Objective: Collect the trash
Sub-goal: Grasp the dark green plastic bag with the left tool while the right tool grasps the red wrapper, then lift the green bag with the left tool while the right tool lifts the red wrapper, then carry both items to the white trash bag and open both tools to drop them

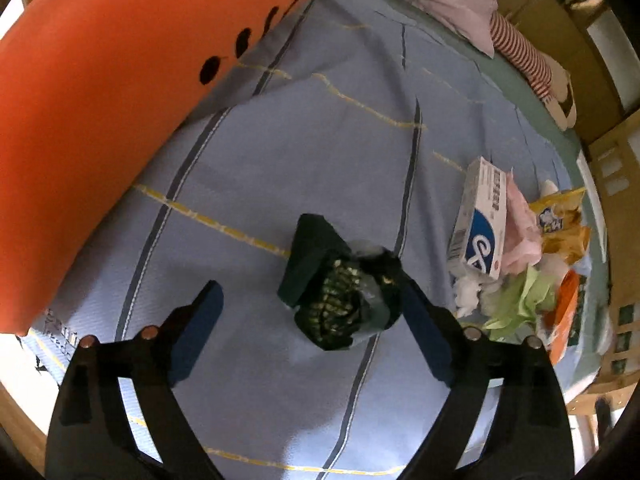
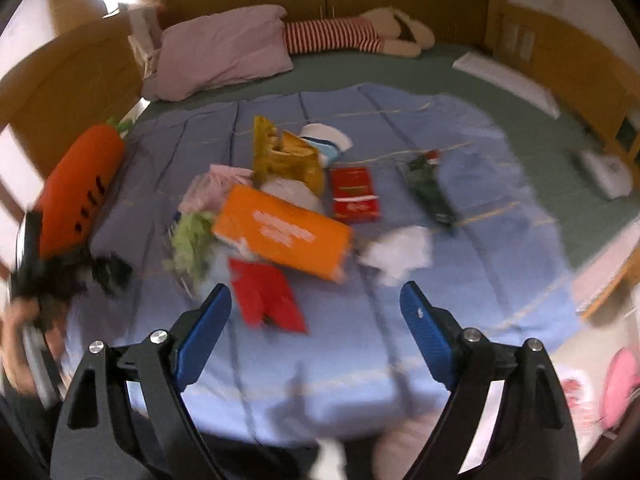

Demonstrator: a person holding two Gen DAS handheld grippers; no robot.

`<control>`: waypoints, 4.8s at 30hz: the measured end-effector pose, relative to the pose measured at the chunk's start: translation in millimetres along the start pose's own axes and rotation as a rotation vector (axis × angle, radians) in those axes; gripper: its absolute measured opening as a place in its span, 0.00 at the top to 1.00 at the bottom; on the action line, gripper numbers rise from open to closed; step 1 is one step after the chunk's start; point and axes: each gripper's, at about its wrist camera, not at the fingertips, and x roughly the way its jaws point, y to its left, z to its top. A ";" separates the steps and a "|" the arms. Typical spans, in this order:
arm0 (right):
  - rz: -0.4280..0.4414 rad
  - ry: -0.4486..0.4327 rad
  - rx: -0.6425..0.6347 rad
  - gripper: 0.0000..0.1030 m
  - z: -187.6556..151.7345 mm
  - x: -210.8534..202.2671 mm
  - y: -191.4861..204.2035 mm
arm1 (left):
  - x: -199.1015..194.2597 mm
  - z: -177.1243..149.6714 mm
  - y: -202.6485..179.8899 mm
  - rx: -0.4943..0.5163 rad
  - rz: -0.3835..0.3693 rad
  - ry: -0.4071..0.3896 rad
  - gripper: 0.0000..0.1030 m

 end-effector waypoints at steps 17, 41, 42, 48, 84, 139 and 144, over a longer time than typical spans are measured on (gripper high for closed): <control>0.241 0.217 0.158 0.64 -29.6 86.3 11.4 | 19.2 -17.2 -25.4 0.089 -0.014 0.036 0.37; 0.156 0.262 0.373 0.28 -51.2 57.0 -83.4 | 6.3 -26.5 -36.4 0.161 -0.013 -0.025 0.50; 0.122 0.246 0.366 0.28 -50.2 55.6 -83.1 | 6.0 -26.7 -35.9 0.162 -0.004 -0.028 0.50; 0.018 0.187 0.291 0.28 -43.5 50.6 -80.3 | 4.8 -26.9 -35.8 0.162 -0.004 -0.040 0.50; 0.029 0.148 0.048 0.70 -49.1 22.5 -26.2 | 5.3 -26.9 -36.5 0.196 0.019 -0.104 0.57; -0.098 -0.216 0.412 0.31 -177.5 -221.0 -289.6 | -177.1 -400.9 -294.4 1.145 -0.416 -0.148 0.49; -0.093 -0.209 0.437 0.31 -175.5 -213.7 -295.6 | -173.1 -407.4 -296.1 1.175 -0.438 -0.142 0.13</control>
